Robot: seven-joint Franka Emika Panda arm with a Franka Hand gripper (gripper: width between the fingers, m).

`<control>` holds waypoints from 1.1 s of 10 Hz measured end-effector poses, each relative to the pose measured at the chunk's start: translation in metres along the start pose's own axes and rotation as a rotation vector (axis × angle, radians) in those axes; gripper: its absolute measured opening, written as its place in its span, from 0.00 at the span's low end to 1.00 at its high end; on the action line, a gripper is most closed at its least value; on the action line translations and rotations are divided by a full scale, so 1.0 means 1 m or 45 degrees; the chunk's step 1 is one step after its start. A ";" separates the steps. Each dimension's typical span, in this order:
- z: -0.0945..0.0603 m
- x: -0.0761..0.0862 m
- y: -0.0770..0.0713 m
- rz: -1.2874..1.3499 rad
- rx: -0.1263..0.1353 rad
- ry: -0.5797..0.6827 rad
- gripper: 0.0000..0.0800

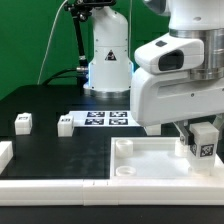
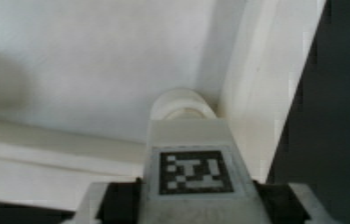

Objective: Assemble one leg

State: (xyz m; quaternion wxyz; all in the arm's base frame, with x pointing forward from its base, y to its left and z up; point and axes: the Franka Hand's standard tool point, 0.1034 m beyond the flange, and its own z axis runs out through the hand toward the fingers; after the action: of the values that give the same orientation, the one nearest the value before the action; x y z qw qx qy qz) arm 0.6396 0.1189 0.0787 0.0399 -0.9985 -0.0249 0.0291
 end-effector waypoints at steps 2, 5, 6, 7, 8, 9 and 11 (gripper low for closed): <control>0.001 -0.003 -0.001 0.284 0.000 0.042 0.36; 0.002 -0.005 -0.004 0.751 0.004 0.100 0.36; 0.002 -0.004 -0.004 0.997 0.010 0.110 0.36; 0.002 -0.004 -0.005 1.043 0.006 0.114 0.36; 0.002 -0.004 -0.005 1.205 0.015 0.114 0.36; 0.002 -0.004 -0.005 1.348 0.022 0.114 0.36; 0.002 -0.003 -0.005 1.415 0.027 0.111 0.36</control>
Offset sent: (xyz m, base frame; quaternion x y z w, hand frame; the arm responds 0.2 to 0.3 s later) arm -0.0174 0.0059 -0.0076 -0.0278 0.0210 0.3301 0.9433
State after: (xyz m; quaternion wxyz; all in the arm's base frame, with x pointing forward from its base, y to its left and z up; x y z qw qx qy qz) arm 0.6359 0.1239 0.0773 0.0295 -0.8612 0.5074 0.0045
